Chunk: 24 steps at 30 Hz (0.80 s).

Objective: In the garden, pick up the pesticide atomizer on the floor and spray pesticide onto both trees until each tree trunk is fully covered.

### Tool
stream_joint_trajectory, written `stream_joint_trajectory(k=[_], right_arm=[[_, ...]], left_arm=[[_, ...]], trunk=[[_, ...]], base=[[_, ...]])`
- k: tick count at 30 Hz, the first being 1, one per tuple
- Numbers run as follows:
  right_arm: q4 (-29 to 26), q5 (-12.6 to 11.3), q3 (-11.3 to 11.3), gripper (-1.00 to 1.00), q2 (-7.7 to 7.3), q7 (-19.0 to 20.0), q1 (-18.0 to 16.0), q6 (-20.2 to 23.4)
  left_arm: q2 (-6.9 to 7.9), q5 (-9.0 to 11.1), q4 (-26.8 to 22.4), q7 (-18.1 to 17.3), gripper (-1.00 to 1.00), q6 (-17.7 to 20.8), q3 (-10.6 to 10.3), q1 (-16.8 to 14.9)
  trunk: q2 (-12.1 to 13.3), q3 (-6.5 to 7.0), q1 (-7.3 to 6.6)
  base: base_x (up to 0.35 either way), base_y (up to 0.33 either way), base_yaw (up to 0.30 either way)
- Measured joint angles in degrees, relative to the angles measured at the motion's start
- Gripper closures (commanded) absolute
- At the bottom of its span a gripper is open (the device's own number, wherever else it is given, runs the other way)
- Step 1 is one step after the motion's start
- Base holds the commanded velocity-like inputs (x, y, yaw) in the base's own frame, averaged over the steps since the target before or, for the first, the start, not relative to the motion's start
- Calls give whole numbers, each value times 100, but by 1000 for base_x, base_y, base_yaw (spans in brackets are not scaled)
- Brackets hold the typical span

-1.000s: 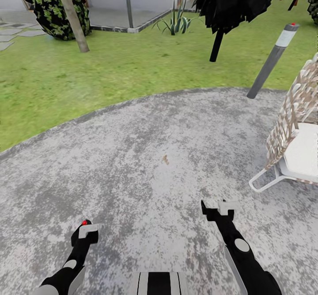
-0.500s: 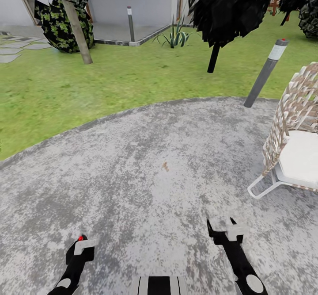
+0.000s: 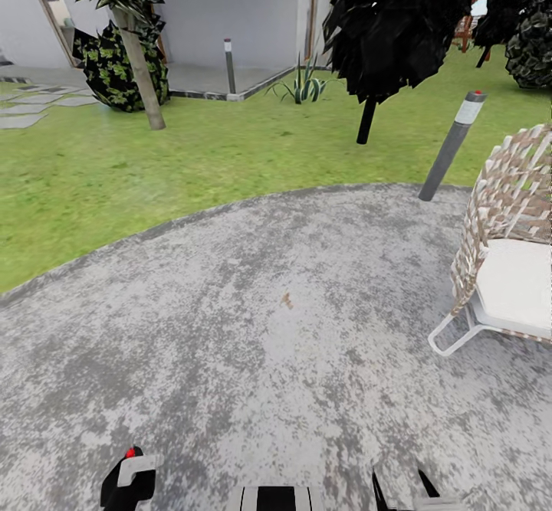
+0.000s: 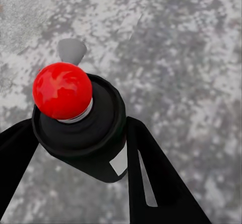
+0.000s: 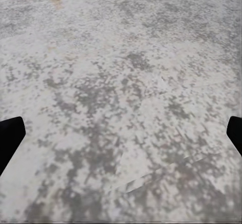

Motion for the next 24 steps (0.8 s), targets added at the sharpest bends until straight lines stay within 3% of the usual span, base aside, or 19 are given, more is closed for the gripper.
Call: stream_joint_trajectory(k=[24], right_arm=[[185,-22,-25,-100,5,-22,3,-23]], left_arm=[[-8,13,10,-7,100,-8,-1,100]], trunk=[[32,581,-62]], base=[[0,0,0]])
